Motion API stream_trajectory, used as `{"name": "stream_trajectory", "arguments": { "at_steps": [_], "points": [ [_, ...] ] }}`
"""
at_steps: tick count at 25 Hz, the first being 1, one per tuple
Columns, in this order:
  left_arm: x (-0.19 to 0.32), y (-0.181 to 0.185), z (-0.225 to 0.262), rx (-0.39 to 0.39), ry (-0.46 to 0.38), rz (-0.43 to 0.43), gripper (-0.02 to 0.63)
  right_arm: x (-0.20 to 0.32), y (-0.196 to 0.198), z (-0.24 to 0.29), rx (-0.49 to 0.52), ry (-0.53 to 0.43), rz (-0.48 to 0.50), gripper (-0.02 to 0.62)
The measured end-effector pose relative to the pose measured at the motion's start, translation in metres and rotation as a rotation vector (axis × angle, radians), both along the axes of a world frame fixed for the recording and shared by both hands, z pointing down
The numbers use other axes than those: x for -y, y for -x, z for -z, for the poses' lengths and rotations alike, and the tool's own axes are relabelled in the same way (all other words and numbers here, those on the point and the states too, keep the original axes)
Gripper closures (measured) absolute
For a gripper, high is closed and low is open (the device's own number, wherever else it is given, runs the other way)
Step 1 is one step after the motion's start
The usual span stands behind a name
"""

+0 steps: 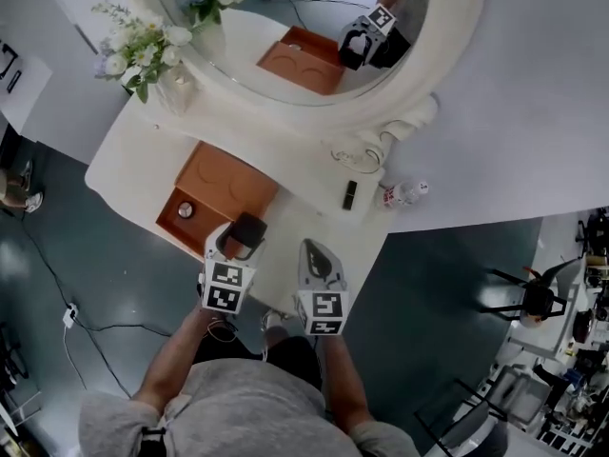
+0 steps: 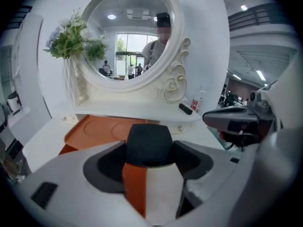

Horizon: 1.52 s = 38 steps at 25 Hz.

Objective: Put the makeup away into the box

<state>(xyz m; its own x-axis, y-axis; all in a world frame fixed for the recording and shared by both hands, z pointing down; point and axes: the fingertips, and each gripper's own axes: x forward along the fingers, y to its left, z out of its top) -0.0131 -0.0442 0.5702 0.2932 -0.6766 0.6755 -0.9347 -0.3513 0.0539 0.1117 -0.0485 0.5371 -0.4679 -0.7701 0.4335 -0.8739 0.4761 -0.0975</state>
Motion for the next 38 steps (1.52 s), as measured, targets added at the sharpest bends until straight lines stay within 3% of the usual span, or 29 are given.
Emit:
{"name": "stream_trajectory", "arguments": {
  "at_steps": [5,14,38],
  "points": [
    [-0.006,0.046,0.001,0.027,0.001,0.076,0.288,0.004,0.036,0.006,0.020,-0.005,0.053,0.581],
    [-0.011,0.098,-0.022,0.068,0.042,0.113,0.288,0.004,0.080,-0.009,0.024,0.032,0.088,0.580],
    [-0.003,0.123,-0.108,0.245,0.313,0.012,0.287,0.017,0.076,-0.061,0.007,0.137,0.006,0.581]
  ]
}}
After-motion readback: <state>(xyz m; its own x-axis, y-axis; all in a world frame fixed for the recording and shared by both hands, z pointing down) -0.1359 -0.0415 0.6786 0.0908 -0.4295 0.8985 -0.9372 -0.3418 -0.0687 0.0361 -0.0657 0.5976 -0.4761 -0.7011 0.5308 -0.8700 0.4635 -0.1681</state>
